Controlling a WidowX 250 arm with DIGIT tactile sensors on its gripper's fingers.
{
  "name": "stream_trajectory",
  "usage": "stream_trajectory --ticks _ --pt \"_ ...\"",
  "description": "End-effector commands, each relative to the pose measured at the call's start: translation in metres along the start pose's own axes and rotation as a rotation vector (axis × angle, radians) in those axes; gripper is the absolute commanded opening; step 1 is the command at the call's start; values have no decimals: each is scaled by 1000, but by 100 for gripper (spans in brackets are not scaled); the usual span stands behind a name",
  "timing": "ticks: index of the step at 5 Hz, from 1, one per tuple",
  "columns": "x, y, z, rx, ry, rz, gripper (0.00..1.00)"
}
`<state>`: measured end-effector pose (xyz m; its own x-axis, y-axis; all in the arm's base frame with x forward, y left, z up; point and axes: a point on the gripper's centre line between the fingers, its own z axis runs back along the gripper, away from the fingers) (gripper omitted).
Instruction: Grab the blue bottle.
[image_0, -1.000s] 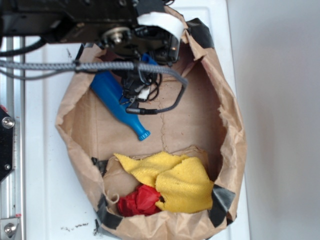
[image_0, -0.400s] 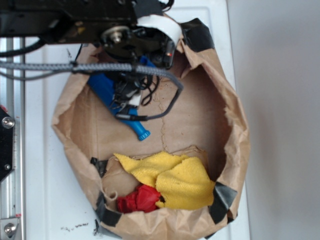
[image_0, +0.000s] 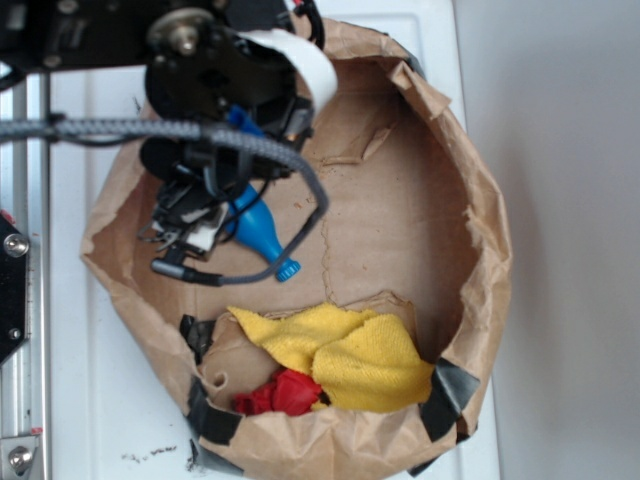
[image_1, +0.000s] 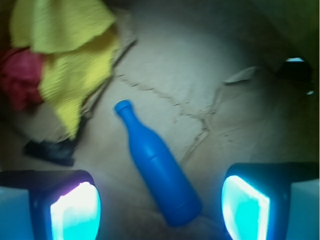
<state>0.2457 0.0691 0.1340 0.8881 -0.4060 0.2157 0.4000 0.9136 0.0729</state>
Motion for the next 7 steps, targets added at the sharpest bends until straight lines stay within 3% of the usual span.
stream_trajectory --ticks 1,4,5,7 --pt "-11 -3 -26 92 -43 -94 100" --pt "-3 1 -71 180 -11 -120 100" --pt "4 4 -74 193 3 -92 0" --pt "4 6 -66 180 -36 -54 0"
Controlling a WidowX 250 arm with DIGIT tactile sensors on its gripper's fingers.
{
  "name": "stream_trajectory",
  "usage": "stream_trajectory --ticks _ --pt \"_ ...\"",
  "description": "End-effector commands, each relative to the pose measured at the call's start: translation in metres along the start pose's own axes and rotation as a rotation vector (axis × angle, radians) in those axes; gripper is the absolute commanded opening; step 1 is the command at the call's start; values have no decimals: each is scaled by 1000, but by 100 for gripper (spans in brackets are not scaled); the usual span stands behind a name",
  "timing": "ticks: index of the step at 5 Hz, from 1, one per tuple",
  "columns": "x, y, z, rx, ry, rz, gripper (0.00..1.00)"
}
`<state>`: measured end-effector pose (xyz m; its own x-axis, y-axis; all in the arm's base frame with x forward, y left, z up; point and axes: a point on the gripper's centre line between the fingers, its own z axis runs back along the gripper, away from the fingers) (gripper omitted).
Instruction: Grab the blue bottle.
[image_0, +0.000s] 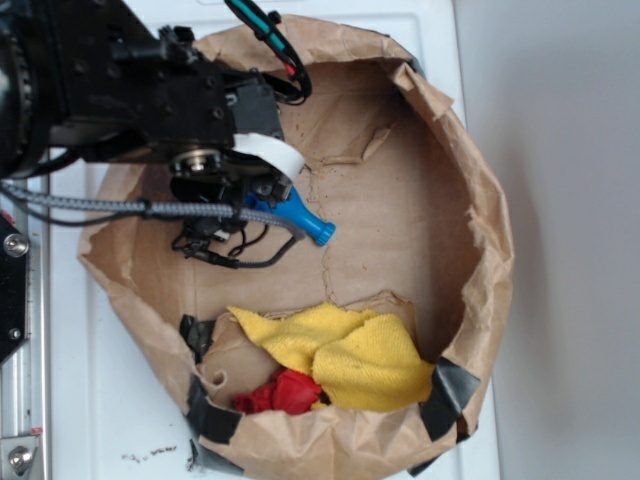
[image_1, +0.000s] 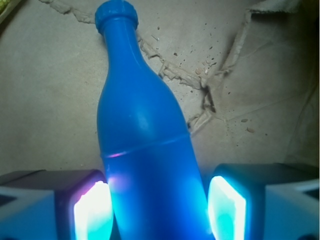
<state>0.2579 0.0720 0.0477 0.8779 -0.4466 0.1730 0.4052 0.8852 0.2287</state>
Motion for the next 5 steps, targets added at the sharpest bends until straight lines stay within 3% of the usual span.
stream_trajectory --ticks 1,2,3,4,5 --pt "8 16 34 -1 -94 16 0" --pt "7 38 80 -68 -166 150 0" --pt "14 48 128 -75 -190 250 0" --pt "19 44 179 17 -290 366 0" --pt "26 41 206 7 -300 377 0"
